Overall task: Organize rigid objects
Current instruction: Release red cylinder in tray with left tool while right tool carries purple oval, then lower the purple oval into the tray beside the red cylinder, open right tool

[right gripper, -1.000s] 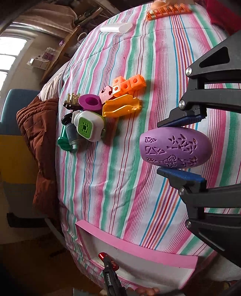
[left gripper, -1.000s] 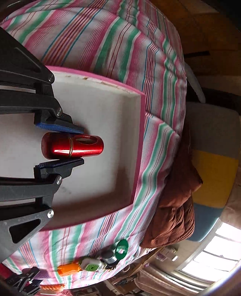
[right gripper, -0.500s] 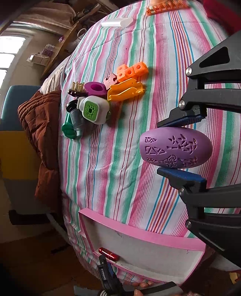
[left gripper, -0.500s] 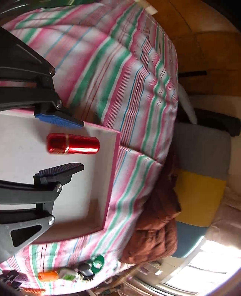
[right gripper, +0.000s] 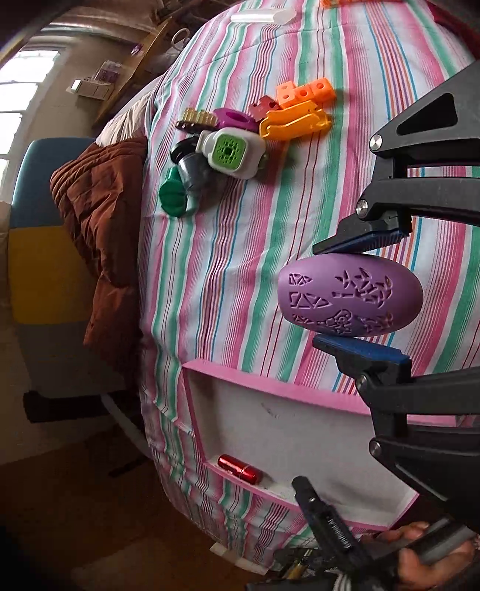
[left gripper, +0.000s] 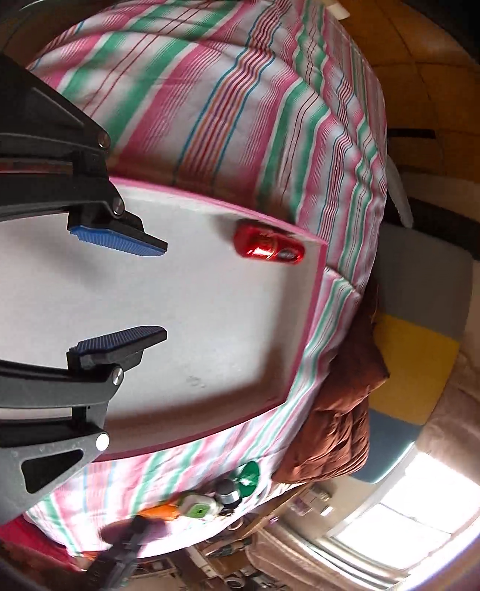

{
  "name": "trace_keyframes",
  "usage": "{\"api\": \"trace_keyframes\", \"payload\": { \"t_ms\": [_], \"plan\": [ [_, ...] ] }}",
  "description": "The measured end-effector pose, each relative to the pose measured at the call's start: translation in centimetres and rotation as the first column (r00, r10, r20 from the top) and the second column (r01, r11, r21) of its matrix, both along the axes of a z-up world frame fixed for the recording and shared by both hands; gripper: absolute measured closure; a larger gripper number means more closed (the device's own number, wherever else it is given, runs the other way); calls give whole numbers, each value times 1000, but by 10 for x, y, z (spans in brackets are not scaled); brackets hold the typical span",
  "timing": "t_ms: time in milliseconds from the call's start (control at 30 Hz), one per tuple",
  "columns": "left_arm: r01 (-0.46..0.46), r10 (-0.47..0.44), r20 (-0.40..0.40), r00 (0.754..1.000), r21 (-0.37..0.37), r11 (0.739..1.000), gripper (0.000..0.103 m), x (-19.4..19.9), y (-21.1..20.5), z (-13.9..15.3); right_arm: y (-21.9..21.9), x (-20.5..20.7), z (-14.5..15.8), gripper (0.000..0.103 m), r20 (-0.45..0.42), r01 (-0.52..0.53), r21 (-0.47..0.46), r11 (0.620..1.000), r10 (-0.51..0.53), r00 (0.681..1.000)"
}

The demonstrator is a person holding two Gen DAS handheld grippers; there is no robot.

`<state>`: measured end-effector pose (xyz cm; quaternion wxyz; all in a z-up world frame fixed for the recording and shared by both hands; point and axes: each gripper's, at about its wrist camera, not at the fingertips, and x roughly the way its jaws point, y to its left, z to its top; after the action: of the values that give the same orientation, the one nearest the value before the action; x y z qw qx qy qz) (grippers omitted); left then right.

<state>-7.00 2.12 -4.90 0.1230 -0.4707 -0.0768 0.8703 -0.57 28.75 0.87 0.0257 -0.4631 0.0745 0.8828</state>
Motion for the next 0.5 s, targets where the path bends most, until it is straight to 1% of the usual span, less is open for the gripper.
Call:
{"api": "trace_keyframes", "payload": {
  "t_ms": [133, 267, 400, 500],
  "plan": [
    [15, -15, 8, 1000, 1, 1000, 64, 6, 4, -2, -28, -18, 9, 61, -25, -58, -25, 998, 57, 998],
    [-11, 11, 14, 1000, -18, 1000, 64, 12, 1, -5, -57, -40, 10, 61, -35, -117, -67, 991, 115, 993],
    [-42, 42, 26, 999, -8, 999, 64, 16, -4, -5, -81, -64, -1, 61, -3, -158, -126, 979, 159, 987],
    [-75, 75, 10, 997, -8, 997, 64, 19, -11, -2, -97, -83, -12, 61, 24, -173, -116, 978, 177, 984]
  ]
}}
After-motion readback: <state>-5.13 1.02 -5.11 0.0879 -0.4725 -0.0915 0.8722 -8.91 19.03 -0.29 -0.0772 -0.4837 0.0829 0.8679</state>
